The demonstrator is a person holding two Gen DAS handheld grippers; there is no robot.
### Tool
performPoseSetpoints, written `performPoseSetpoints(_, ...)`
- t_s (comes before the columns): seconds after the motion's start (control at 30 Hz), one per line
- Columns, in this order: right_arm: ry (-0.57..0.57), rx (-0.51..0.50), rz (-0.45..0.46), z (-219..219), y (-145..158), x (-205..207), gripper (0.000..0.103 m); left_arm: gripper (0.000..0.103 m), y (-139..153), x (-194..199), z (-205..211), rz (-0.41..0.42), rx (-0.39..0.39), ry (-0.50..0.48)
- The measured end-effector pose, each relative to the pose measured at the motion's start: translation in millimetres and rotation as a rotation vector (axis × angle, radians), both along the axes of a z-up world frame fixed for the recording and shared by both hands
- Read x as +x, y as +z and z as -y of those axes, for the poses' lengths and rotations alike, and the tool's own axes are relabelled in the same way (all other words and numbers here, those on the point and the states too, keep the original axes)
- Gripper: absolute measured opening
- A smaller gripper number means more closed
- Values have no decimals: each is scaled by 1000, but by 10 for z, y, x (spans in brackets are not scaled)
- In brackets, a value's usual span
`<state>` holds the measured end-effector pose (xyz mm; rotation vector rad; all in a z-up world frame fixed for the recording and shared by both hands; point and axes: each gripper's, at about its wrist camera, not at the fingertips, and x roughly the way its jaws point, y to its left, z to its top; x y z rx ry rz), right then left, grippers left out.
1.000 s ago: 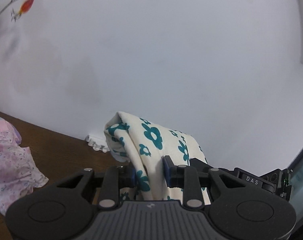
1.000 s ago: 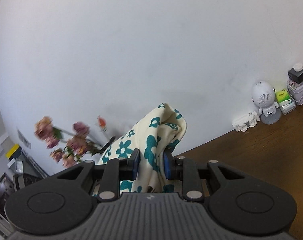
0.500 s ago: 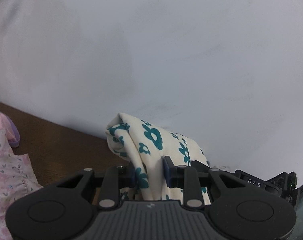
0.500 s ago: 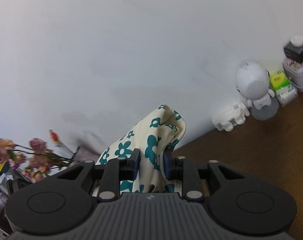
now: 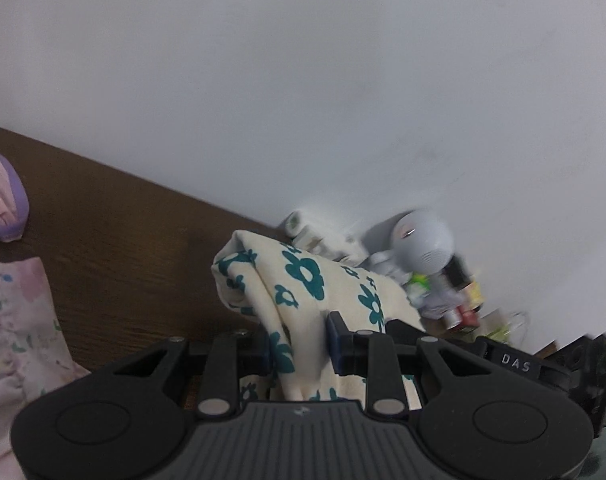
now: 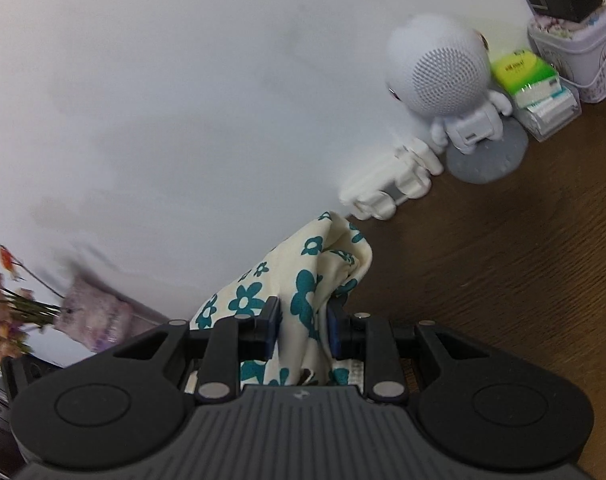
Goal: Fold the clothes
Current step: 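Carry the lifted cream floral block with both grippers toward the wall-side desk items, then lower the block onto the table beside the white robot speaker with both grippers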
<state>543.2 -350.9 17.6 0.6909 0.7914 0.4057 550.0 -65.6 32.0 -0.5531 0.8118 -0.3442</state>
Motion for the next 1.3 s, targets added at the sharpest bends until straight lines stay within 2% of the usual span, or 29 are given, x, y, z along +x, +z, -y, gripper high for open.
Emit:
performPoseSetpoints(0.13, 11, -101, 4, -146, -127, 54, 23, 25, -70, 92, 107, -3, 62, -1)
performPoseSetpoints(0.33, 44, -241, 37, -249, -131, 96, 23, 26, -74, -1, 175, 49, 218, -26)
performPoseSetpoints(0.53, 37, -272, 46, -210, -122, 101, 24, 27, -45, 27, 194, 58, 232, -24)
performPoseSetpoints(0.6, 30, -267, 49, -202, -140, 98, 27, 35, -55, 25, 157, 61, 223, -14)
performPoseSetpoints(0.63, 23, -262, 49, -191, -150, 99, 31, 38, -61, 24, 138, 62, 219, -9)
performPoseSetpoints(0.67, 12, -253, 55, -161, -149, 86, 41, 47, -62, 24, 115, 62, 215, -1)
performPoseSetpoints(0.7, -4, -240, 67, -113, -138, 60, 45, 52, -45, 12, 80, 65, 215, 12)
performPoseSetpoints(0.73, -19, -227, 78, -65, -127, 35, 47, 53, 5, -18, 35, 74, 223, 35)
performPoseSetpoints(0.8, -51, -210, 105, 27, -99, -23, 47, 64, 138, -98, -50, 108, 242, 87)
performPoseSetpoints(0.83, -65, -220, 130, 60, -59, -63, 47, 65, 208, -145, -80, 138, 247, 105)
performPoseSetpoints(0.93, -75, -266, 197, 64, 85, -159, 46, 59, 337, -200, -39, 175, 307, 111)
performPoseSetpoints(1.0, -61, -293, 230, 4, 155, -191, 37, 37, 353, -188, 43, 178, 347, 80)
performPoseSetpoints(1.03, -45, -302, 240, -49, 169, -187, 29, 32, 340, -176, 82, 178, 353, 60)
performPoseSetpoints(1.07, -33, -314, 246, -104, 178, -177, 28, 26, 315, -162, 119, 175, 359, 46)
performPoseSetpoints(1.17, -3, -368, 243, -264, 157, -118, 19, 19, 201, -106, 228, 157, 382, 20)
performPoseSetpoints(1.3, 1, -445, 188, -376, -1, -24, 16, 19, 39, -45, 263, 130, 399, 18)
